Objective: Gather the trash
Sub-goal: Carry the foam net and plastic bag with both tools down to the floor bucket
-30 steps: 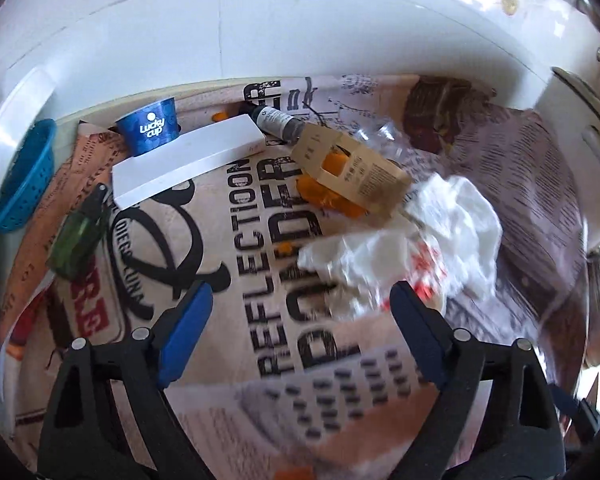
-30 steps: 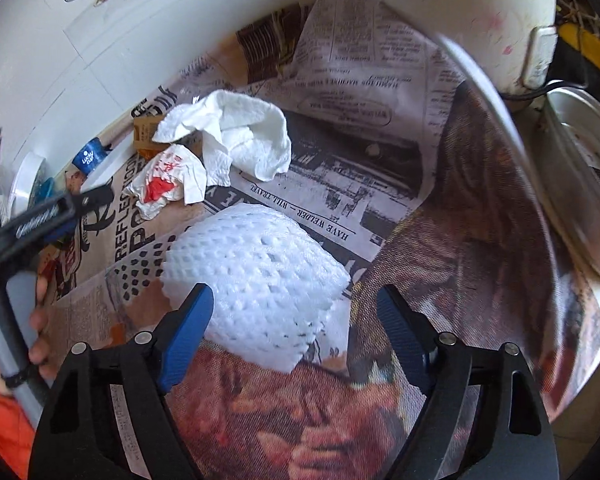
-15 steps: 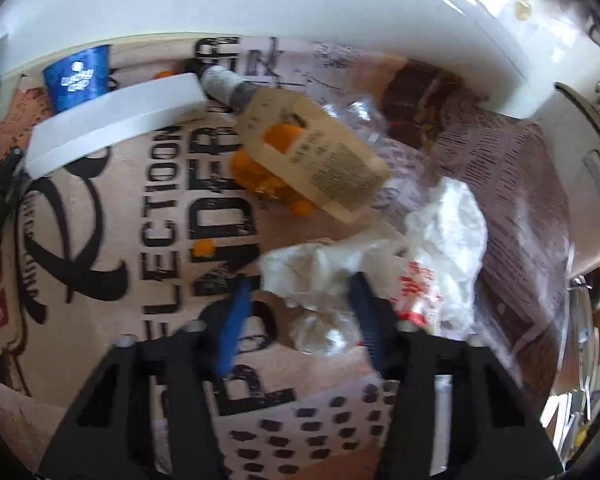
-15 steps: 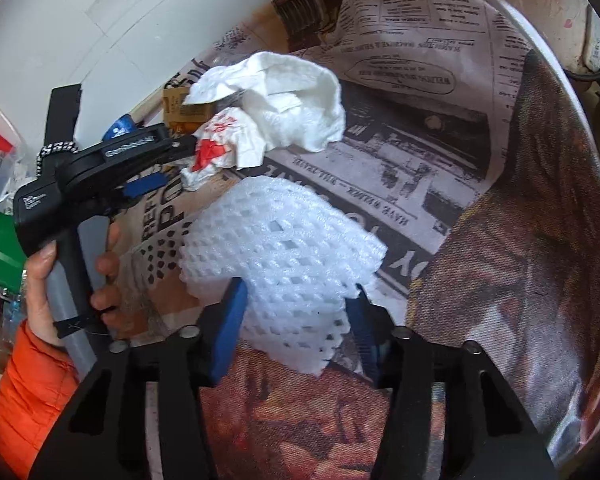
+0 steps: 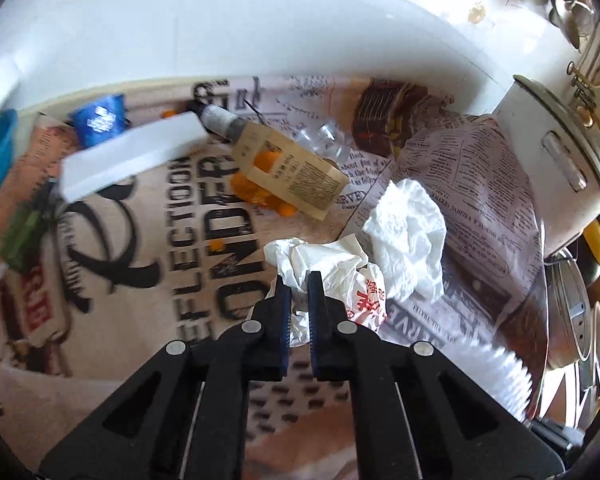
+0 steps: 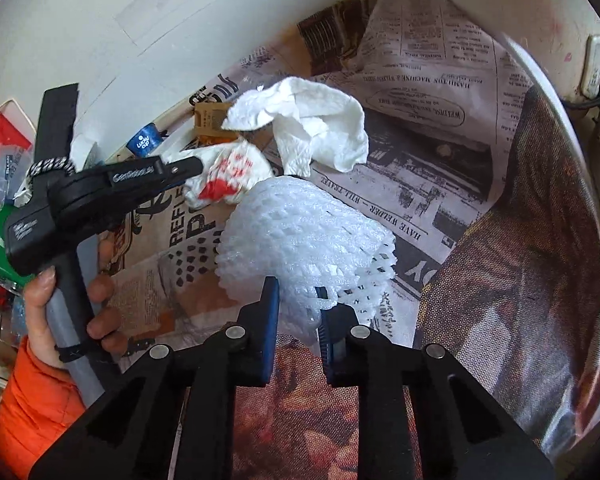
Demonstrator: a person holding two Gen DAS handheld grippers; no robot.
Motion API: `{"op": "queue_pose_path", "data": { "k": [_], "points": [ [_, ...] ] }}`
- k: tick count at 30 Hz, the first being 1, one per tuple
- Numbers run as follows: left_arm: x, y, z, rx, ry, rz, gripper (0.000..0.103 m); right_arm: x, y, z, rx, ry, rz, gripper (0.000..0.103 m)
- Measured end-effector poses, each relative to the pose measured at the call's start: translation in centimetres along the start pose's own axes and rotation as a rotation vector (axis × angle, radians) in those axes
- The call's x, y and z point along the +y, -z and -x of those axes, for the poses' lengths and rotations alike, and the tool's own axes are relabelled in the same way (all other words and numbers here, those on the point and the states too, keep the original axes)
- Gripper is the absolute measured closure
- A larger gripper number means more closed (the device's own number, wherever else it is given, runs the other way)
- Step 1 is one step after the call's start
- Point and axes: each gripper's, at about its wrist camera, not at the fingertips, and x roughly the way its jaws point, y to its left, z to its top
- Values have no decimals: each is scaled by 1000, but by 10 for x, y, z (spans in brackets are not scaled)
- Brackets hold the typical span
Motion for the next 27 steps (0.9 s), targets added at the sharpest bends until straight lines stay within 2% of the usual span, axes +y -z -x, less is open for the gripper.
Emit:
{"op": "queue_pose_path", "data": {
  "k": [6, 13, 20, 27],
  "points": [
    [14, 21, 58, -59, -48, -35, 97, 26, 8, 25, -58, -1, 32, 87],
    [34, 57, 138, -142, -63, -79, 97, 74, 31, 63, -151, -2, 86, 87],
    [67, 121, 221, -204, -54, -120, 97, 125, 88, 95, -234, 23, 106, 87],
    [105, 193, 285, -221, -47, -161, 97, 170, 156, 125, -305, 40, 101, 87]
  ]
}}
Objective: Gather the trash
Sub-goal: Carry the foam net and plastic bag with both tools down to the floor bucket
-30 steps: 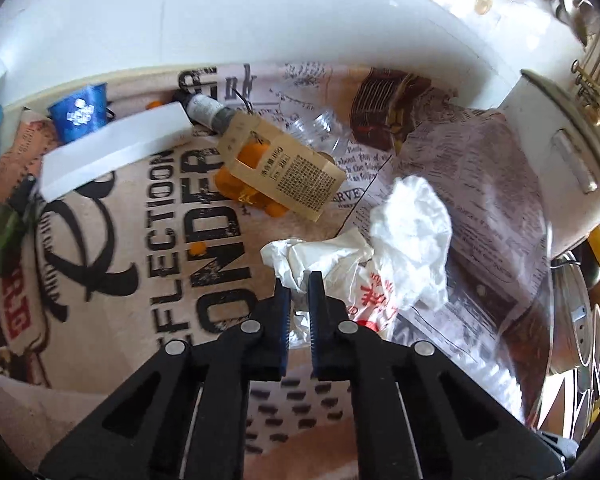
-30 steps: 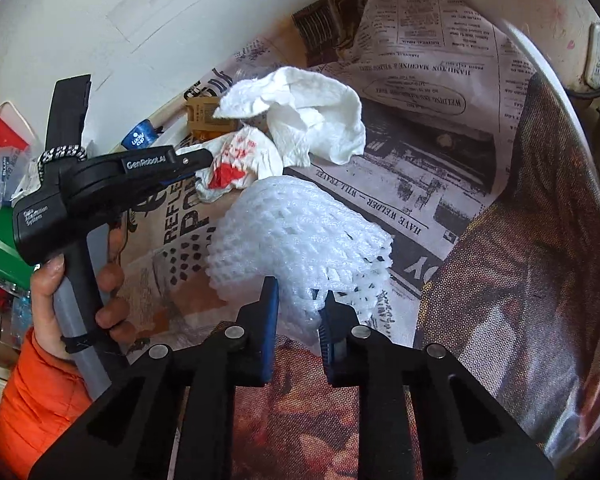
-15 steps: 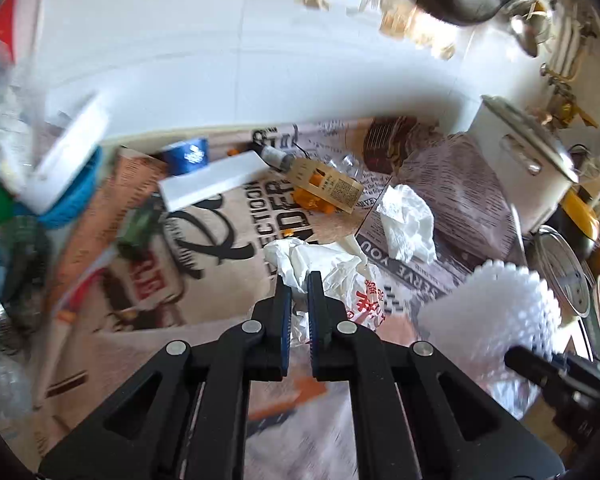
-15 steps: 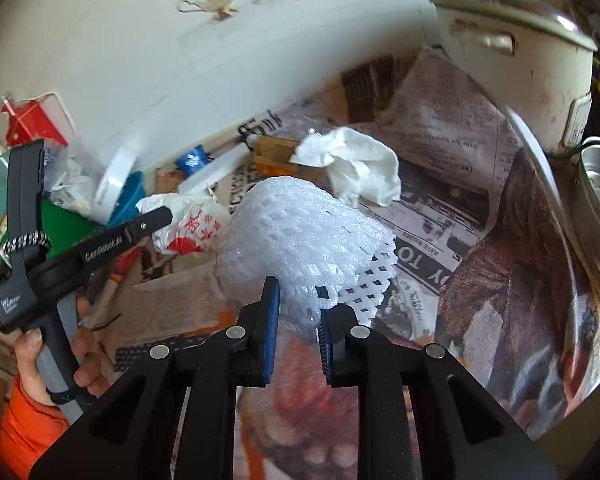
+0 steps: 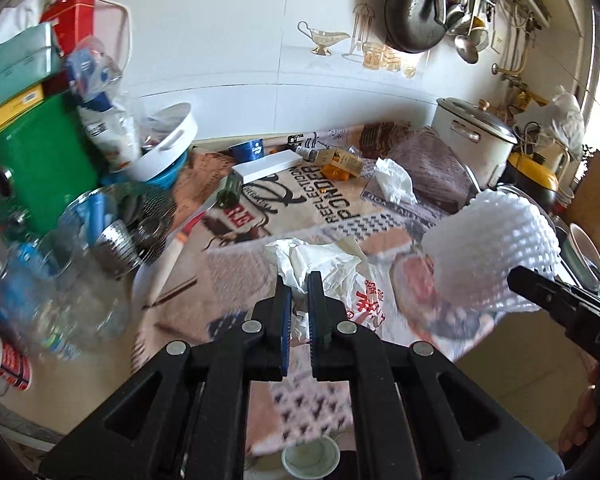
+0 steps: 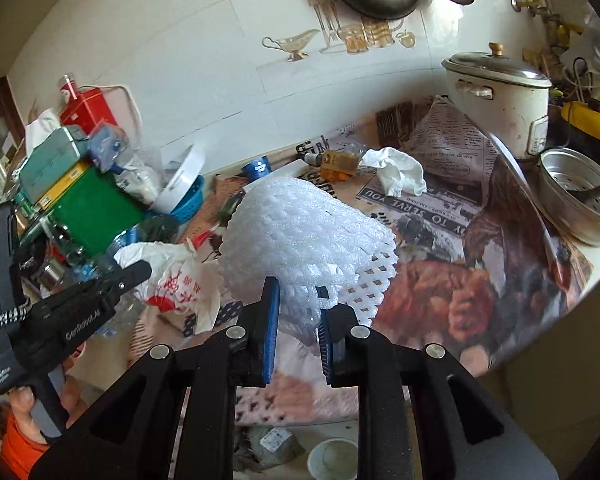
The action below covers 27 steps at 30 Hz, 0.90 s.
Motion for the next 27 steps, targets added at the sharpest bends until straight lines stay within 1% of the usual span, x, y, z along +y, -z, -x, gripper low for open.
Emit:
{"op": "queue_pose_path", "data": {
  "k": [4, 7, 13, 17, 20, 23, 27],
  "points": [
    [15, 33, 36, 3, 17, -13, 97, 20, 29, 21, -10, 17, -19, 87],
    [20, 54, 53, 17, 28, -20, 97, 31, 50, 34, -1, 27, -35, 87],
    [21, 96, 72, 87, 37, -14, 97, 44, 82, 47, 75, 36, -40, 87],
    [16, 127, 73, 138, 50, -9, 97, 45, 104, 45, 135, 33, -31, 86],
    [9, 150, 62, 182, 55, 10, 97, 40, 124, 37, 185, 37, -28, 86],
    [3, 177, 46, 235, 52, 36, 97, 27, 143, 25, 236, 32, -27, 86],
    [-8, 219, 18, 300, 22, 65, 97, 5, 170, 7, 296, 37, -6, 86]
  ]
}}
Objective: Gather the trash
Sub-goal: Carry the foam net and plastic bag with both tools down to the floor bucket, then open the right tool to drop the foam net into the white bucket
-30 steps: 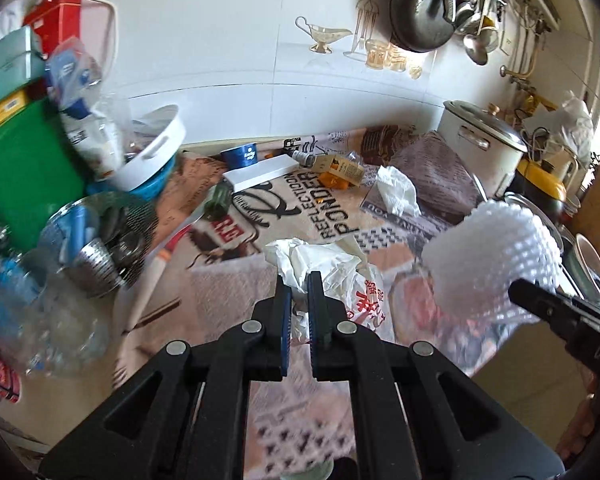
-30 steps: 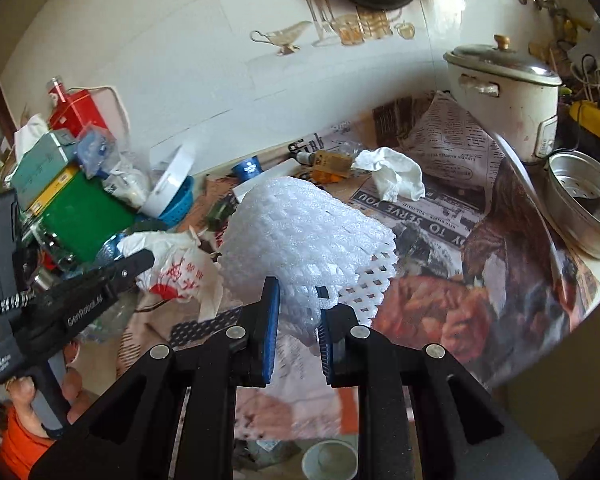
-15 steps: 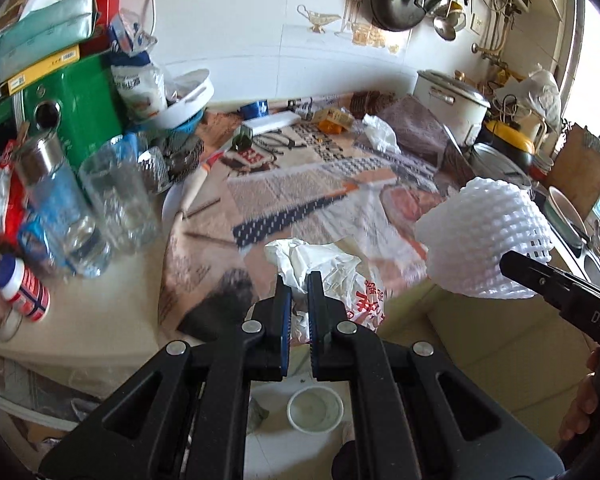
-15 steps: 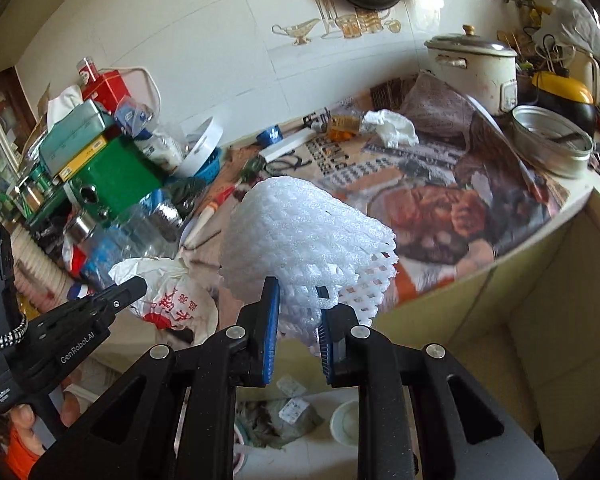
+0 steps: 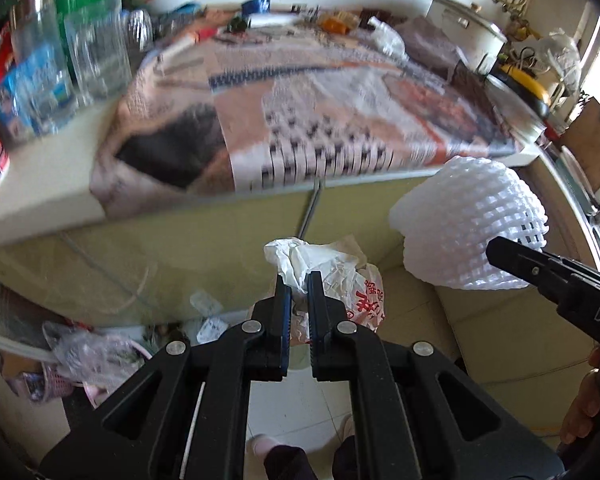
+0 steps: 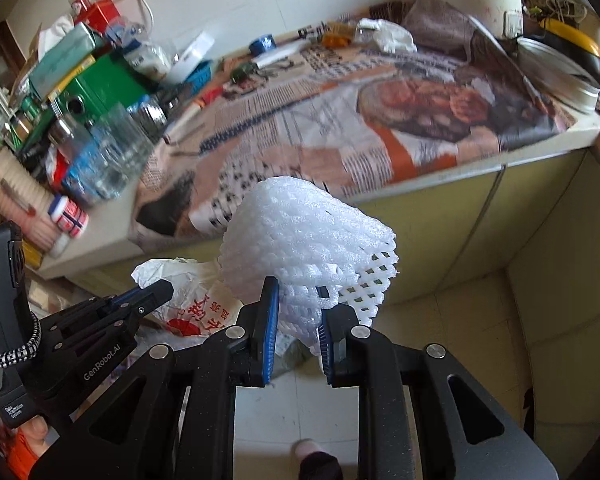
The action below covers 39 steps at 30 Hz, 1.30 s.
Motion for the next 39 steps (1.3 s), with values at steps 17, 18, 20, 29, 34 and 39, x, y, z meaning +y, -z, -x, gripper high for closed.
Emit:
{"op": "queue_pose_path", "data": {
  "k": [17, 18, 20, 29, 34, 39],
  "points": [
    [24, 137, -215, 180, -94, 212, 97, -77, 98, -202, 248, -16, 81, 86],
    [27, 143, -224, 190, -97, 218, 97, -81, 106, -219, 267, -9, 80, 85],
    [34, 156, -244, 211, -100, 234, 97, -87, 120, -251, 310, -6, 74, 85],
    [49, 206, -329, 264, -106, 264, 97, -93, 163, -356, 436, -23, 76, 80],
    [51, 215, -363, 274, -112, 277, 97, -104, 169, -379, 458, -31, 59, 57],
    [51, 216, -392, 291, -93, 298, 93, -114, 166, -373, 411, 6, 105, 56]
  ]
}}
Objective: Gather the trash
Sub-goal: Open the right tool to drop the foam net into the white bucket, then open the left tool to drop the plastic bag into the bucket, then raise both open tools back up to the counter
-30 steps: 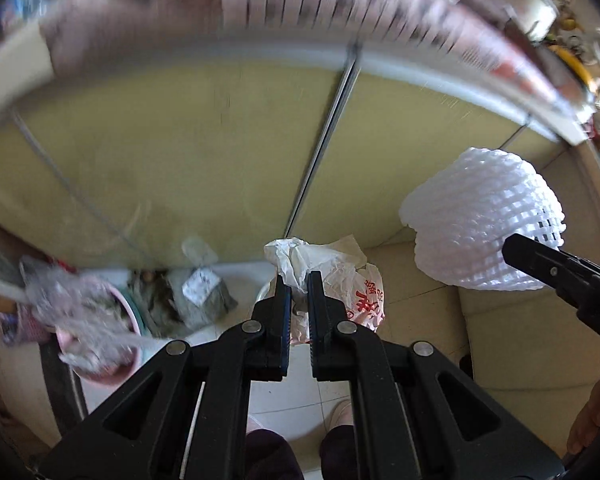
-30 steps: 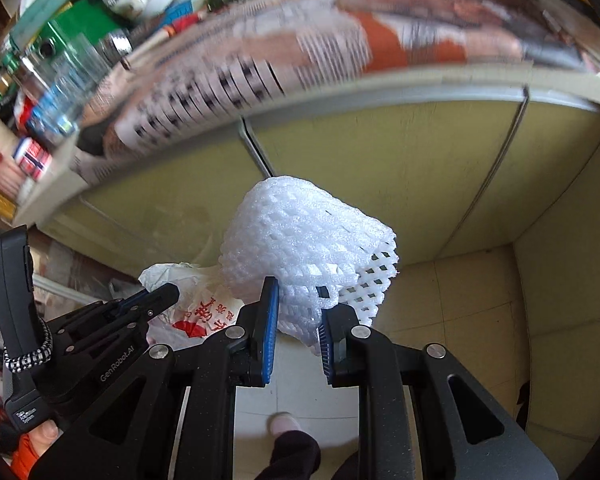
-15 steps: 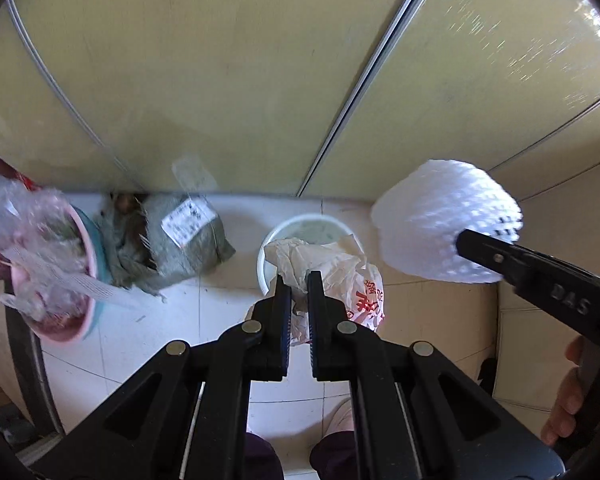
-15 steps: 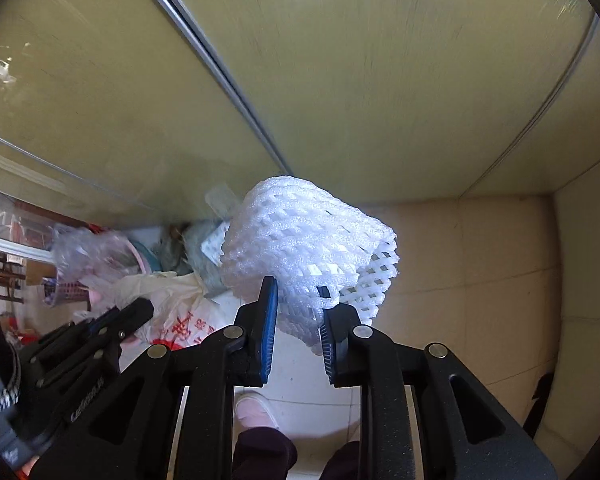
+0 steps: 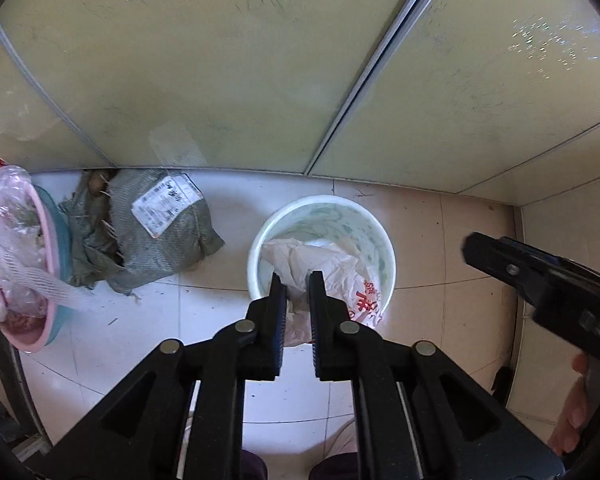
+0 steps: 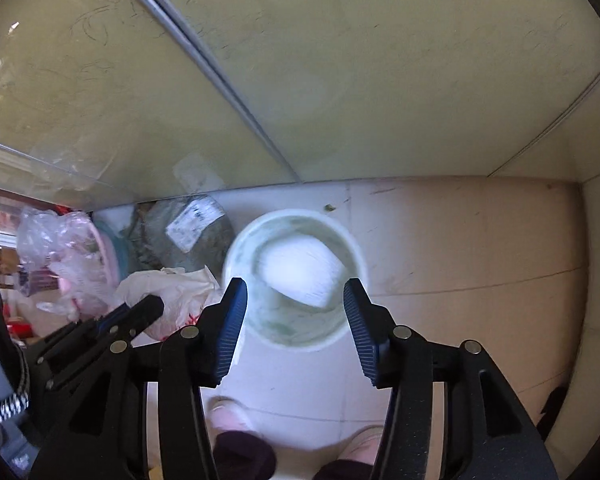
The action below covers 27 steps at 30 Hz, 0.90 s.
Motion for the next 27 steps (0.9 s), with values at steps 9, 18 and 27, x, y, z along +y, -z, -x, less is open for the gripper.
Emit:
{"op": "queue_pose_path", "data": {
  "k": [9, 18, 27],
  "points": [
    [-11, -2, 6, 46, 14, 8, 61, -14, -2, 35, -20, 0, 0, 56],
    [-43, -17, 121, -29, -18, -73, 61, -1, -15, 125, -95, -47, -41, 56],
    [-97, -40, 293, -189, -9, -136, 61, 16, -16, 286, -248, -74, -20, 56]
  ]
}}
